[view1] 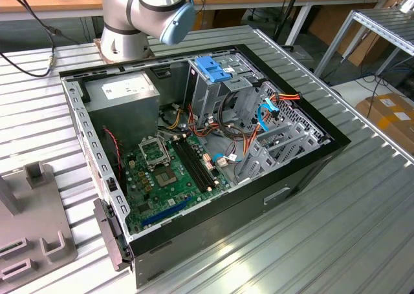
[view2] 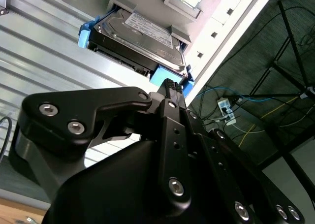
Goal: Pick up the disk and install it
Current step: 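Reach for the disk, then pick up the disk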
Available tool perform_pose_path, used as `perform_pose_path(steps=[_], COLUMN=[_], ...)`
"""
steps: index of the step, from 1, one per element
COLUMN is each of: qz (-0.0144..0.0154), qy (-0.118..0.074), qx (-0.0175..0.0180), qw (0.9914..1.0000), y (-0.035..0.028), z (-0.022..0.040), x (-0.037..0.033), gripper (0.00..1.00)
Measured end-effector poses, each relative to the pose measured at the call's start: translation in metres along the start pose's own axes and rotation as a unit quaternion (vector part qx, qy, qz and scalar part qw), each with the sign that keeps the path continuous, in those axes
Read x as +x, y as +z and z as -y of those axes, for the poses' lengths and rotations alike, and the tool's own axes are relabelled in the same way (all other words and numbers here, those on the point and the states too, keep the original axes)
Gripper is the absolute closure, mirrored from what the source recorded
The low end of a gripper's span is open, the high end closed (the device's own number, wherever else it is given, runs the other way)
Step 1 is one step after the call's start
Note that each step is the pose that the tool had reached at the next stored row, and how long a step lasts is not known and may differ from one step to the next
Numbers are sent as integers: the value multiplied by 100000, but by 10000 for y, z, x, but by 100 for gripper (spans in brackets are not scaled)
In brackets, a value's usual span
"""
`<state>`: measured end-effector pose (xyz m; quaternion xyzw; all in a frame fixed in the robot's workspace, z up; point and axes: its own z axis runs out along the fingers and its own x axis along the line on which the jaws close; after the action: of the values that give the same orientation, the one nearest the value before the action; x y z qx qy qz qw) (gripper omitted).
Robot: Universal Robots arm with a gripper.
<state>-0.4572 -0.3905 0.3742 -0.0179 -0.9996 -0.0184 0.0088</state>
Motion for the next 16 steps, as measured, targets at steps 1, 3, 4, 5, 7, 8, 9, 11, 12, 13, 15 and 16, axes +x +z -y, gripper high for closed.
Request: perform_pose_path(steps=[1,3,4,5,7,8,9,11,12,13,15,16], qz=[-12,-26,-26,-21,-10,-18,-19,-22,-31,-32,-22,-22], qy=[1,2,12,8,5,-2,-3,3,4,4,3,3], qx=[9,15,18,14,6,11,13,14,18,19,12,14], qw=[100000,100000,100000,100000,100000,100000,100000,100000,100000,100000,100000,100000], y=[16,40,50,57,75,85,96,118,120,121,124,127], z=[1,1,-6,-18,-39,-39,-39,-39,-39,-39,-38,-38], x=[0,-1,0,0,0,0,-1,-1,-1,-1,-1,-1], gripper=[89,89,89,89,89,89,89,89,89,89,89,89])
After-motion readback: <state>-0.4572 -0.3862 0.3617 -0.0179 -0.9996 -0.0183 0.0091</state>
